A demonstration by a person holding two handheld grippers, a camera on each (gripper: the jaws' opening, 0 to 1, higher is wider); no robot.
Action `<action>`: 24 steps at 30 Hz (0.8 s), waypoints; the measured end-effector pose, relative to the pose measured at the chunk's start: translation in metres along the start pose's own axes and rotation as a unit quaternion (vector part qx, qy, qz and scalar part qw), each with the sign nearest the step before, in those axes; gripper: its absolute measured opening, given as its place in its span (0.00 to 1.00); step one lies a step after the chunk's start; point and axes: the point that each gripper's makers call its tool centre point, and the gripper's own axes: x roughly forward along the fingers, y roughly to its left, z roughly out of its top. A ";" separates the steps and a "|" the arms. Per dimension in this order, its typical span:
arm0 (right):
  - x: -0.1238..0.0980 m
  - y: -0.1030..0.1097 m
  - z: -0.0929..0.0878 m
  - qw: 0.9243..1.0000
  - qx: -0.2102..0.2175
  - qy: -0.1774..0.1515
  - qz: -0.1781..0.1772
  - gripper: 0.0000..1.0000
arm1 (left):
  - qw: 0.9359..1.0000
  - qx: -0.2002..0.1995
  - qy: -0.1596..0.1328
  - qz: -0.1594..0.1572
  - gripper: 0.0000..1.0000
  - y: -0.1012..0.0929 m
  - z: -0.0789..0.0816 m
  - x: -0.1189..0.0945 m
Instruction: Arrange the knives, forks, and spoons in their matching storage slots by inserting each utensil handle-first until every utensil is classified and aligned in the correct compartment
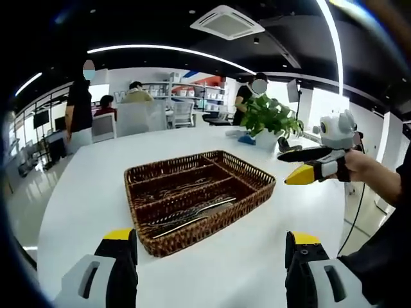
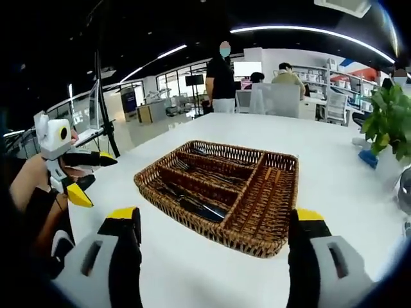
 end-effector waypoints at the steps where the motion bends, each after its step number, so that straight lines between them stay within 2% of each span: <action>1: -0.002 0.000 0.000 1.000 0.001 -0.001 -0.001 0.99 | 1.000 0.001 0.001 0.001 1.00 0.000 0.000 0.001; 10: -0.011 0.005 -0.010 1.000 -0.014 0.008 -0.003 0.99 | 1.000 0.001 -0.002 0.018 1.00 0.003 0.004 0.008; 17: -0.022 0.008 -0.006 1.000 0.005 -0.007 -0.003 0.99 | 1.000 -0.006 0.005 0.023 1.00 0.003 -0.001 0.005; 24: -0.023 0.011 -0.007 1.000 -0.002 -0.001 -0.004 0.99 | 0.999 -0.013 0.008 0.033 1.00 0.001 -0.003 0.003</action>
